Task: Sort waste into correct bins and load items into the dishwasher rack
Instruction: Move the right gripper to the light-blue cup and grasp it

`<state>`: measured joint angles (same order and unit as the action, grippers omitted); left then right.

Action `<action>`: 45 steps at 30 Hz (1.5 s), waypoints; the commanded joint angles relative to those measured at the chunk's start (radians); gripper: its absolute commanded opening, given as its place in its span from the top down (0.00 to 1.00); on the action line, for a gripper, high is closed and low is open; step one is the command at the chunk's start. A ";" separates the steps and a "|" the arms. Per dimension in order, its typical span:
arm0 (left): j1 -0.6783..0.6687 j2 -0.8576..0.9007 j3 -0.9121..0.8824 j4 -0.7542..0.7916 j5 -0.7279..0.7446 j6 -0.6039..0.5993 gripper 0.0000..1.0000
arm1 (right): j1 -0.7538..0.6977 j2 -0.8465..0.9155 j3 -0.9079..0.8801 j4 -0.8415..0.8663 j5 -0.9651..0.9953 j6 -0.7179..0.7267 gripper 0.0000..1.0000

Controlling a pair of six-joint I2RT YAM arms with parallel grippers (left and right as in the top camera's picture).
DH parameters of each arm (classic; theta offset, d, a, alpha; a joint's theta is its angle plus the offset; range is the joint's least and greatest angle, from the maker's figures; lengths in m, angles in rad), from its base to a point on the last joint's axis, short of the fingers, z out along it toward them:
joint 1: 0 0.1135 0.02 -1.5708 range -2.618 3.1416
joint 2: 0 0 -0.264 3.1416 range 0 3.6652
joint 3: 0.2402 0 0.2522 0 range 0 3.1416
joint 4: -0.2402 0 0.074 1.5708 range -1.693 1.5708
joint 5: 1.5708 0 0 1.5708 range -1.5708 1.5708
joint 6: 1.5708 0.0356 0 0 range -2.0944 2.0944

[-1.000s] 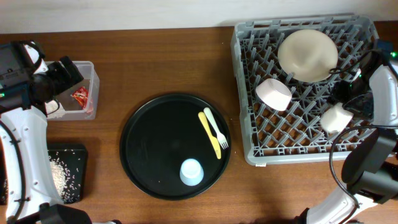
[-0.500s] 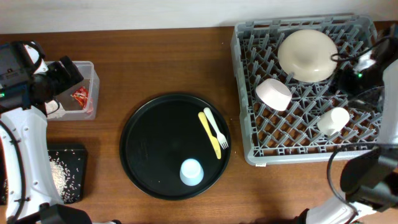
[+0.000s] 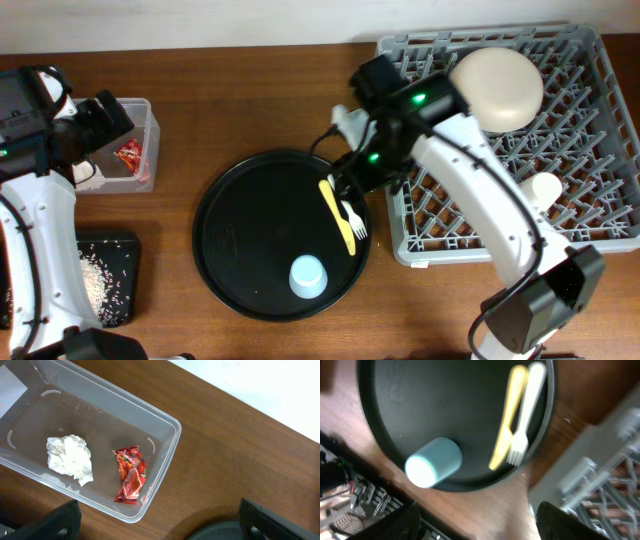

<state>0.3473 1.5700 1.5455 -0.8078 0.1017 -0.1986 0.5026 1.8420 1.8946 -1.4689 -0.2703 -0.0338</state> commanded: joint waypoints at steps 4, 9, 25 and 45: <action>0.004 0.002 0.004 0.002 0.007 -0.002 0.01 | 0.182 0.013 -0.246 0.169 0.008 0.121 0.18; 0.004 0.002 0.004 0.002 0.007 -0.002 0.01 | 0.325 0.013 -0.450 0.396 -0.028 0.134 0.07; 0.004 0.002 0.004 0.002 0.007 -0.002 0.01 | 0.453 0.013 -0.516 0.450 0.242 0.279 0.05; 0.004 0.002 0.004 0.002 0.007 -0.002 0.01 | 0.453 0.013 -0.571 0.509 0.237 0.332 0.43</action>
<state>0.3473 1.5700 1.5455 -0.8074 0.1017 -0.1986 0.9482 1.8599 1.3312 -0.9611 -0.0448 0.2855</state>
